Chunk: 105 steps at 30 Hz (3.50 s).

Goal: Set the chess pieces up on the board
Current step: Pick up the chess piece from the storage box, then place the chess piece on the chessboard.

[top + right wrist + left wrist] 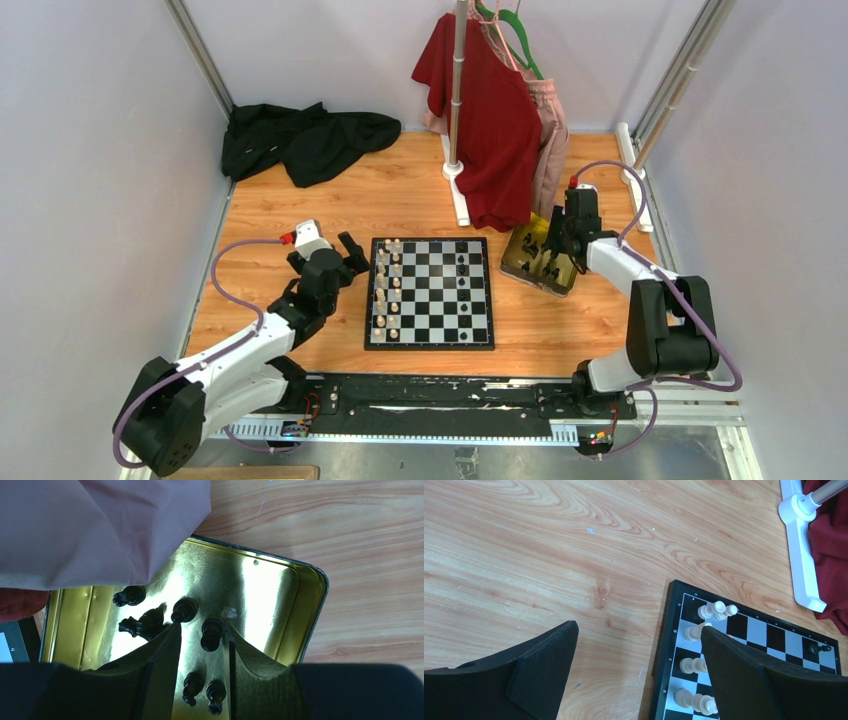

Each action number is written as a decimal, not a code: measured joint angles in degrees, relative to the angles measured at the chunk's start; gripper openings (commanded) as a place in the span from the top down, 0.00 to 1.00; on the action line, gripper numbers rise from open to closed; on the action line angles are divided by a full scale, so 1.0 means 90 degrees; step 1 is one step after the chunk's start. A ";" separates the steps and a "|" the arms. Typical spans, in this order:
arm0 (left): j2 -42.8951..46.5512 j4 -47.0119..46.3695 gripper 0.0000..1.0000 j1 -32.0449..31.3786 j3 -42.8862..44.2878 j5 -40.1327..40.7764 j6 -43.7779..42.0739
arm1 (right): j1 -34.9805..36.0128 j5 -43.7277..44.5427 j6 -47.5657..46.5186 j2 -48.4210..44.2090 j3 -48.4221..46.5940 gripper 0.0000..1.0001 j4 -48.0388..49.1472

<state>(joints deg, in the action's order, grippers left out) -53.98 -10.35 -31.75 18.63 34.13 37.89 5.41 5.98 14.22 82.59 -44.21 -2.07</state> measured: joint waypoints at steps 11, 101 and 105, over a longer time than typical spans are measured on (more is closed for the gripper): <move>-0.0138 -0.0080 0.00 0.0000 0.0000 0.0000 0.0000 | -0.0017 -0.0056 0.0049 0.0284 -0.0022 0.85 0.0007; -0.0041 -0.0175 0.00 0.0000 -0.0270 -0.0002 0.0175 | 0.4813 0.0668 0.0211 -0.0357 -0.0063 0.98 -0.1219; -0.0046 -0.0175 0.00 0.0000 -0.0289 -0.0002 0.0180 | 0.4816 0.0670 0.0219 -0.0342 -0.0027 0.91 -0.1137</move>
<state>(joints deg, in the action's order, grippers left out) -54.39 -11.92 -31.75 16.03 34.11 39.51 48.75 12.01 16.19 79.50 -44.45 -12.29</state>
